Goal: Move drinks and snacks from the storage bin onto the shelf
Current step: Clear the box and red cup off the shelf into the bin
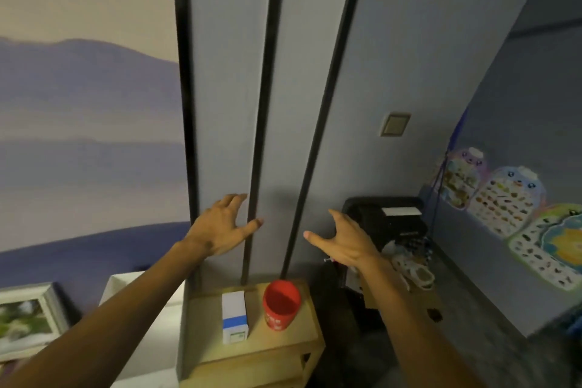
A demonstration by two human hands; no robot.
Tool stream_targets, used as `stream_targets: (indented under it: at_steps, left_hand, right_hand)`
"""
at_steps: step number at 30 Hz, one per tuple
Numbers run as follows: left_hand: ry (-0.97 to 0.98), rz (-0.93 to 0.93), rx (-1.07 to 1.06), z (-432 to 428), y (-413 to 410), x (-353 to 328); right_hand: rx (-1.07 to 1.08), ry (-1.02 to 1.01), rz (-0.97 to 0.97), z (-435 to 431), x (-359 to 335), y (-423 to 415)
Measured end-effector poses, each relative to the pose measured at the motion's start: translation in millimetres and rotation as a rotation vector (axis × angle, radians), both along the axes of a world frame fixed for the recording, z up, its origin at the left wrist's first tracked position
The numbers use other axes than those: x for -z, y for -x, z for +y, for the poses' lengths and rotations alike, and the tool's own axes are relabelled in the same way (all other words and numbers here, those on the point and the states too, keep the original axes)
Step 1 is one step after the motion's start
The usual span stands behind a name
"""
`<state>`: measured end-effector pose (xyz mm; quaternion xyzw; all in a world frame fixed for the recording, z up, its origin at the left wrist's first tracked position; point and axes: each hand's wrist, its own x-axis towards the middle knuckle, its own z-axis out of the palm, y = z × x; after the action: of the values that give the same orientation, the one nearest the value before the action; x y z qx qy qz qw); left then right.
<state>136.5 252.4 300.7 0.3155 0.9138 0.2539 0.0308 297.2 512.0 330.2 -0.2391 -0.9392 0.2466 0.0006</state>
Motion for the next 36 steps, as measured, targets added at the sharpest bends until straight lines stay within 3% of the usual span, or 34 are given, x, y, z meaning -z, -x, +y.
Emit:
stream_targets:
  at_steps: [11, 18, 25, 30, 36]
  left_hand:
    - [0.059, -0.201, -0.268, 13.2, -4.1, 126.0]
    - [0.106, -0.246, -0.452, 47.0, -7.2, 263.9]
    - [0.129, -0.326, -0.518, 56.1, -10.6, 422.2]
    - [0.073, -0.331, -0.508, 60.5, -22.3, 457.1]
    - [-0.023, -0.279, -0.479, 56.5, -20.7, 422.7]
  right_hand:
    - [-0.233, 0.014, -0.161, 15.2, 119.9, 78.2]
    - [-0.305, 0.001, -0.239, 26.9, 268.5, 114.5]
    - [-0.254, -0.039, -0.157, 32.6, 407.1, 105.6]
    - [-0.226, 0.046, -0.090, 25.5, 422.4, 102.3]
    - [-0.219, 0.006, -0.053, 26.5, 386.1, 101.6]
